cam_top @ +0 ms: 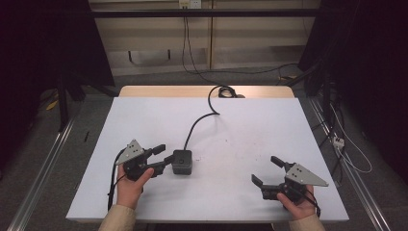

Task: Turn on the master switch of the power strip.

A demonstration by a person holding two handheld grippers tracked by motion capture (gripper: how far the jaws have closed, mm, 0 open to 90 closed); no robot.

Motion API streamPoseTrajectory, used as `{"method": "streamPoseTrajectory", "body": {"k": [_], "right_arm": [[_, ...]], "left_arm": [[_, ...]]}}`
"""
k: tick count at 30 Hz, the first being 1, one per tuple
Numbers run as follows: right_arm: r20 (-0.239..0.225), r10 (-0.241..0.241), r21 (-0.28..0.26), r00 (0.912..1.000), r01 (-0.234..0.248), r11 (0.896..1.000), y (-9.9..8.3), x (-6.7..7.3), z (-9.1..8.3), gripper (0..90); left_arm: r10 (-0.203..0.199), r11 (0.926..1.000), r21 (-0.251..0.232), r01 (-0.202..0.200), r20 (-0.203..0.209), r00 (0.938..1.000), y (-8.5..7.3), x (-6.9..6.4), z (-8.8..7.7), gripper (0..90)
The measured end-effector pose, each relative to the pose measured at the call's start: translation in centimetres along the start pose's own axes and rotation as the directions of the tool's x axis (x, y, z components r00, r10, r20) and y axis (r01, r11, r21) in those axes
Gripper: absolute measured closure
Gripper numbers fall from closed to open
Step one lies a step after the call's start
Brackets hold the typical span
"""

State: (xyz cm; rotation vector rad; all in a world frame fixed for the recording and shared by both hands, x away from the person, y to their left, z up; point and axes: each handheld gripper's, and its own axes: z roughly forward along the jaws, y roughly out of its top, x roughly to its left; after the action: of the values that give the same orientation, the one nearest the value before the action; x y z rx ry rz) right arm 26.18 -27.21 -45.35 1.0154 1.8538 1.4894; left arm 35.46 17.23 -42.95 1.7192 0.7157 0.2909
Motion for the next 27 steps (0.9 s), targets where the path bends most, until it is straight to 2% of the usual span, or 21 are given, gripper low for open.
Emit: {"method": "streamPoseTrajectory", "body": {"k": [10,27], "right_arm": [[0.0,0.002,0.0,1.0,-0.002,1.0,0.0,0.0,0.0,3.8],[-0.001,0.0,-0.001,1.0,0.0,1.0,0.0,0.0,0.0,3.9]], "left_arm": [[-0.017,0.9995,0.026,0.017,0.014,0.9998,0.1,-0.1,0.6,56.0],[-0.009,0.9993,0.036,0.008,0.041,0.9991,0.4,-0.6,1.4,68.9]]}}
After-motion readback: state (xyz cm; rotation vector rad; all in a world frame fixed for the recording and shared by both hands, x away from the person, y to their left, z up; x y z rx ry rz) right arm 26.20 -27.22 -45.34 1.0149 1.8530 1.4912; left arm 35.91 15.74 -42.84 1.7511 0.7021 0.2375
